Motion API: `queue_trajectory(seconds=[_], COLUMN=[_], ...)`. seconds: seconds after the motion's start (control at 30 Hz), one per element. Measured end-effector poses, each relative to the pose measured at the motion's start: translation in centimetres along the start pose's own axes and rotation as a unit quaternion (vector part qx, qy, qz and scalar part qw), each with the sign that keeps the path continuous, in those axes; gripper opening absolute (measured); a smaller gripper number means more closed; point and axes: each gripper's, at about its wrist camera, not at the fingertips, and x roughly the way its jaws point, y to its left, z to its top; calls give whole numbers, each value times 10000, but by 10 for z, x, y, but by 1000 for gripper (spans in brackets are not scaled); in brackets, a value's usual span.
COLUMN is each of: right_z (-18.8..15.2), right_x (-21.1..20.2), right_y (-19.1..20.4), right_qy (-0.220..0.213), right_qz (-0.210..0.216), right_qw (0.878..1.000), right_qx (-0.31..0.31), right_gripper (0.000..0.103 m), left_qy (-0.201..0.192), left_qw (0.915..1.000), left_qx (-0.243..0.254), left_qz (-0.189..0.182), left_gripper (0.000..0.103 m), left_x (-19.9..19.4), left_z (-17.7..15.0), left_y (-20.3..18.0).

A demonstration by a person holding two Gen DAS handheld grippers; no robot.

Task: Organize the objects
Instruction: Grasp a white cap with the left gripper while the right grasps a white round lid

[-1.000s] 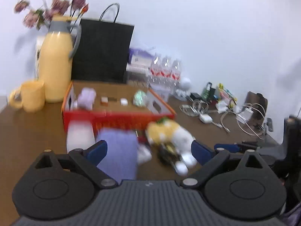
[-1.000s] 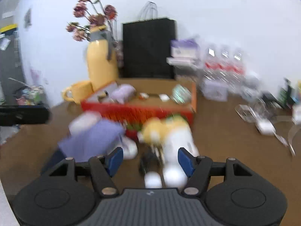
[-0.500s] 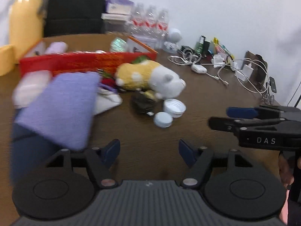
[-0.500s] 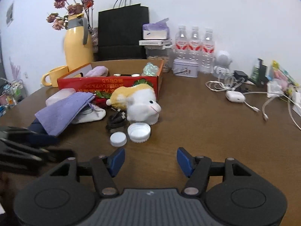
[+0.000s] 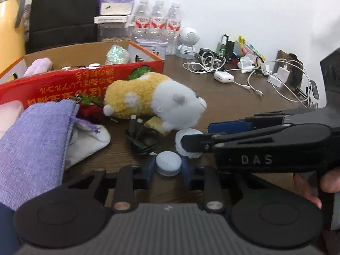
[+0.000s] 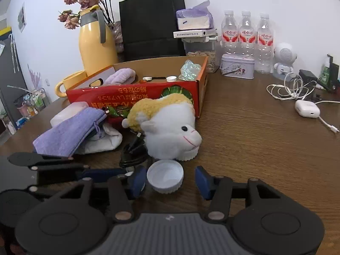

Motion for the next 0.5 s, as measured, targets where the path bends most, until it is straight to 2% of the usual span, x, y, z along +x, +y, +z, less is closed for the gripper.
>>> queue_trajectory(seconds=[0.1, 0.2, 0.23, 0.27, 0.5], right_z=[-2, -5, -6, -6, -21], right_x=[2, -1, -3, -5, -14], right_y=[-4, -2, -1, 1, 20], right_qy=[-3, -28, -59, -92, 0], right_qz=[-4, 20, -3, -22, -60], right_qw=[10000, 9999, 9999, 9999, 9997], right_qx=[89, 115, 122, 138, 241], right_gripper=[38, 35, 26, 10, 4], left_qy=[61, 111, 93, 73, -169], left_qw=[9999, 9998, 9998, 9998, 9989], left_qx=[17, -93, -112, -136, -259], left_qz=[89, 128, 124, 157, 338], left_gripper=[28, 28, 28, 28, 28], left_x=[-8, -21, -26, -32, -74], left_z=[-2, -6, -7, -9, -17], left_y=[3, 10, 12, 13, 22])
